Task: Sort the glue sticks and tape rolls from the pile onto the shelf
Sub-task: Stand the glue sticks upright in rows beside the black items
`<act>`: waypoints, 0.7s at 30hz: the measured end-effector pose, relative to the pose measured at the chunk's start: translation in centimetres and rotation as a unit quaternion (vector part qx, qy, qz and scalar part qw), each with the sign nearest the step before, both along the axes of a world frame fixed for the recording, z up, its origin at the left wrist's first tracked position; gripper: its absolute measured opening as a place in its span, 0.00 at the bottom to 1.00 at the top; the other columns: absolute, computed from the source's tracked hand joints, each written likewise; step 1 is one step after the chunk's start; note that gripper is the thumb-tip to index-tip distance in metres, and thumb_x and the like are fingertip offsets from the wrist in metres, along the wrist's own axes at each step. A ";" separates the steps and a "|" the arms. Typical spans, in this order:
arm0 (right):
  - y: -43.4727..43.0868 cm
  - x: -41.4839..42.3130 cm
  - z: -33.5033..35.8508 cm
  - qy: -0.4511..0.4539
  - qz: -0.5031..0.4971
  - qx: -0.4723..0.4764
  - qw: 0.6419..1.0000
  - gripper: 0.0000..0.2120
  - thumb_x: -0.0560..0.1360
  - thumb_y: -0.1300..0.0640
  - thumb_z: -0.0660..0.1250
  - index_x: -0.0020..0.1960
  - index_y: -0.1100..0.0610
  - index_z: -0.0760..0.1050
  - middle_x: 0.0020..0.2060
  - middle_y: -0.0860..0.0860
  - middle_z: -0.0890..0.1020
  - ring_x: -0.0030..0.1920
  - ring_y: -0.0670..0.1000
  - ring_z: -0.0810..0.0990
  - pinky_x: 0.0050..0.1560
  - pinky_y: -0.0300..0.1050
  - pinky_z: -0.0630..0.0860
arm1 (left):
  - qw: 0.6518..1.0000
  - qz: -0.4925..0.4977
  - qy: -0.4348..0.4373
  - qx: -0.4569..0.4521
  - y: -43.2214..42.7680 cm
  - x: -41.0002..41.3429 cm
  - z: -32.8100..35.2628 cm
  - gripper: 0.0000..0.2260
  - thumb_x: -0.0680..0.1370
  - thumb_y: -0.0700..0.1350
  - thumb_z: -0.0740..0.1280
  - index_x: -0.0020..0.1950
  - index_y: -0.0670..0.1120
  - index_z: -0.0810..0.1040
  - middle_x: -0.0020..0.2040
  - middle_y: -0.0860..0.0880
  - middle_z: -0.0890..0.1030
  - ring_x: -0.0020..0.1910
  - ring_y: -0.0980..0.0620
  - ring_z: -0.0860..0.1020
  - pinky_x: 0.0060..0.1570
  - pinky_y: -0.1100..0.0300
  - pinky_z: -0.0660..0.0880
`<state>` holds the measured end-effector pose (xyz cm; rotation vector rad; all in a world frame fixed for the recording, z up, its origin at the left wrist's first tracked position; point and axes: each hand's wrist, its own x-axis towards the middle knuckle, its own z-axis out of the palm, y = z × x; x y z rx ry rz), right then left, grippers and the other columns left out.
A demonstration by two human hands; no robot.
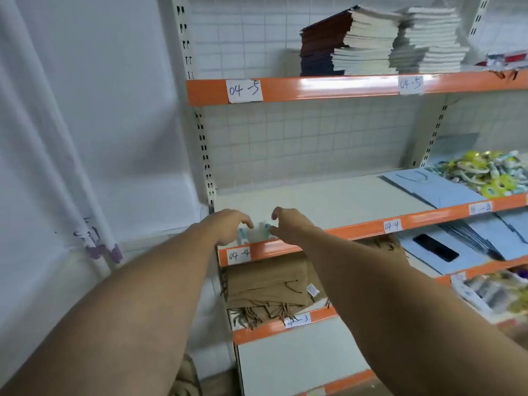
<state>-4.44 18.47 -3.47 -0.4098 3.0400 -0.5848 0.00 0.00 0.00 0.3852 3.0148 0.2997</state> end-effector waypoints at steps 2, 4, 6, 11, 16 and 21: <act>-0.8 -0.2 -0.3 -0.013 -0.025 0.007 1.000 0.19 0.77 0.50 0.66 0.65 0.57 0.70 0.58 0.57 0.79 0.55 0.57 0.78 0.51 0.48 0.75 | 1.000 -0.015 -0.013 -0.009 -0.8 -1.0 -0.4 0.29 0.74 0.27 0.57 0.67 0.54 0.75 0.72 0.47 0.71 0.69 0.45 0.70 0.64 0.48 0.71; -1.1 -0.2 -0.8 -0.023 -0.050 0.013 0.998 0.19 0.77 0.50 0.66 0.65 0.57 0.71 0.58 0.57 0.78 0.55 0.57 0.78 0.55 0.51 0.77 | 0.999 -0.038 -0.018 -0.014 -1.1 -2.1 -1.7 0.27 0.75 0.29 0.60 0.66 0.54 0.76 0.70 0.48 0.73 0.66 0.46 0.72 0.63 0.49 0.72; -1.4 -0.5 -1.3 -0.027 -0.068 0.014 0.997 0.20 0.77 0.48 0.66 0.64 0.58 0.71 0.57 0.57 0.79 0.54 0.57 0.78 0.56 0.51 0.77 | 0.998 -0.054 -0.029 -0.020 -1.3 -3.1 -2.6 0.25 0.76 0.31 0.62 0.66 0.55 0.76 0.67 0.48 0.75 0.63 0.47 0.74 0.62 0.49 0.73; -2.5 -1.6 -1.6 -0.024 -0.082 0.011 0.996 0.21 0.77 0.48 0.66 0.64 0.60 0.71 0.57 0.58 0.79 0.55 0.58 0.78 0.54 0.52 0.77 | 0.995 -0.081 -0.045 -0.034 -2.3 -5.5 -4.0 0.20 0.75 0.38 0.66 0.62 0.57 0.78 0.62 0.51 0.78 0.57 0.50 0.76 0.56 0.53 0.73; -3.8 -3.3 -2.2 -0.036 -0.102 0.010 0.994 0.17 0.76 0.52 0.68 0.60 0.61 0.72 0.56 0.59 0.79 0.55 0.59 0.77 0.48 0.47 0.73 | 0.994 -0.099 -0.015 -0.045 -3.0 -7.3 -4.9 0.12 0.73 0.48 0.71 0.56 0.57 0.80 0.56 0.53 0.80 0.53 0.51 0.75 0.48 0.55 0.70; -4.6 -4.5 -3.2 -0.048 -0.129 0.028 0.990 0.08 0.75 0.59 0.66 0.52 0.61 0.75 0.53 0.59 0.79 0.52 0.60 0.78 0.44 0.45 0.72 | 0.989 -0.130 0.013 -0.073 -2.9 -9.0 -5.0 0.10 0.75 0.55 0.69 0.55 0.58 0.80 0.52 0.53 0.80 0.54 0.49 0.73 0.51 0.52 0.67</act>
